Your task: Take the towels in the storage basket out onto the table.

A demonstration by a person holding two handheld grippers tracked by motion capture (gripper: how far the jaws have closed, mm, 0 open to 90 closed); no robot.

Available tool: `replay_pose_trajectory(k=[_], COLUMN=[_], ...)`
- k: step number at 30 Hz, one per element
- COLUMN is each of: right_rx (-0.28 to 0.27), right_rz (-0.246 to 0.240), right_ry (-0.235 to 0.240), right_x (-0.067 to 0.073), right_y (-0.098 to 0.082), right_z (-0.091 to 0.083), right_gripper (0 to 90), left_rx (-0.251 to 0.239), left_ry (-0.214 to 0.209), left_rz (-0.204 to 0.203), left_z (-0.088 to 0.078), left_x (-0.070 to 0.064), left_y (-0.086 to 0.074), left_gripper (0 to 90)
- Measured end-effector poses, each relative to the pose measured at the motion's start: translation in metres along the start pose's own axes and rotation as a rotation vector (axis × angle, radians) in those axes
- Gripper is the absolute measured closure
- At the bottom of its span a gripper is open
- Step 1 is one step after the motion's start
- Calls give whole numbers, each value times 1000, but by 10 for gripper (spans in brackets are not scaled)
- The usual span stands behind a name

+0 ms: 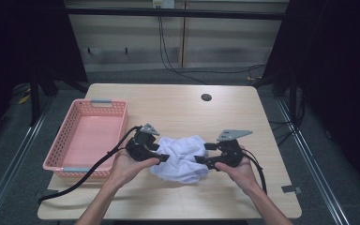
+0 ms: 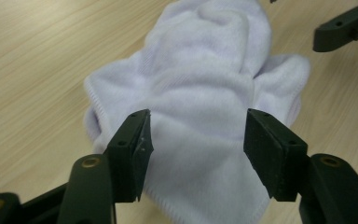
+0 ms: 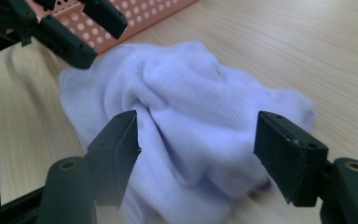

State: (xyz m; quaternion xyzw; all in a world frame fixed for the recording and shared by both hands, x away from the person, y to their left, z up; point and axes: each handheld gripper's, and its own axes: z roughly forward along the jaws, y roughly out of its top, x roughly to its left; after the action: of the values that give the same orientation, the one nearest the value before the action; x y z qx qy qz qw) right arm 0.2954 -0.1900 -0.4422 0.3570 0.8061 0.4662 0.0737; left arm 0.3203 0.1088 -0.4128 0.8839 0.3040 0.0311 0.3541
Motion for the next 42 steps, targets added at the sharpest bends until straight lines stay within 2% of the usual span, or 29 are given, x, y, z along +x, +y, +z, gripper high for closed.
replay_pose_trajectory(k=[1,2,3,4,6,8,9,10,12,14,15,16,19,20,22,23,24,25,26,28,29,30,31,33,34,38,40,41,42], right_rx=[0,5,5,11,24,35,46,73,122,160,169,160,106,84,59,59,46,46,41,41,41,47,43,38,34,21,17,21,23], right_rz=[0,-11,-11,-27,-40,-50,-56,-69,-95,-97,-98,-95,-52,-29,-13,-13,2,2,16,23,23,19,18,26,24,32,31,31,37], right_ry=[0,15,15,29,36,53,53,47,44,15,3,-16,-3,7,23,23,35,35,55,55,55,62,50,44,32,39,11,12,20], right_x=[0,4,4,9,12,16,18,19,22,23,24,24,17,13,9,9,7,7,6,6,6,5,5,2,1,-1,-2,-3,-5], right_y=[0,10,10,18,24,28,28,27,22,17,15,14,15,16,18,18,19,19,21,21,21,22,22,23,23,25,27,28,28], right_z=[0,13,13,25,36,46,53,61,74,83,85,84,75,70,63,63,57,57,53,52,52,52,51,48,46,41,38,37,36], right_gripper=[316,334,334,346,351,349,338,318,294,353,401,496,712,739,751,751,752,752,747,729,729,713,715,736,741,747,745,738,737], left_rx=[0,-23,-23,-23,-36,-42,-42,-40,-39,-19,-19,-40,-66,-87,-114,-114,-128,-128,-133,-133,-133,-121,-114,-114,-123,-133,-103,-96,-86], left_ry=[0,-20,-20,0,-29,-8,-8,-18,5,17,17,-25,-7,-31,-51,-51,-34,-34,-38,-64,-64,-49,-55,-44,-69,-80,-105,-98,-99], left_rz=[0,-30,-30,-27,-41,-47,-47,-51,-37,-3,-3,-30,-40,-56,-94,-94,-78,-78,-66,-45,-45,-31,9,8,15,-5,-25,-26,-26], left_z=[0,-4,-4,-8,-11,-14,-14,-14,-14,-12,-12,-11,-11,-10,-5,-5,4,4,11,18,18,23,28,28,25,24,26,28,31], left_x=[0,1,1,1,1,0,0,-2,-6,-11,-11,-11,-9,-7,-5,-5,-7,-7,-9,-12,-12,-15,-16,-16,-15,-13,-12,-12,-13], left_y=[0,-7,-7,-15,-23,-33,-33,-42,-50,-56,-56,-61,-66,-68,-70,-70,-67,-67,-61,-55,-55,-53,-53,-52,-52,-52,-51,-51,-51], left_gripper=[437,451,451,450,440,429,420,417,408,397,389,381,363,342,337,324,322,323,338,436,518,668,737,799,803,783,670,630,627])
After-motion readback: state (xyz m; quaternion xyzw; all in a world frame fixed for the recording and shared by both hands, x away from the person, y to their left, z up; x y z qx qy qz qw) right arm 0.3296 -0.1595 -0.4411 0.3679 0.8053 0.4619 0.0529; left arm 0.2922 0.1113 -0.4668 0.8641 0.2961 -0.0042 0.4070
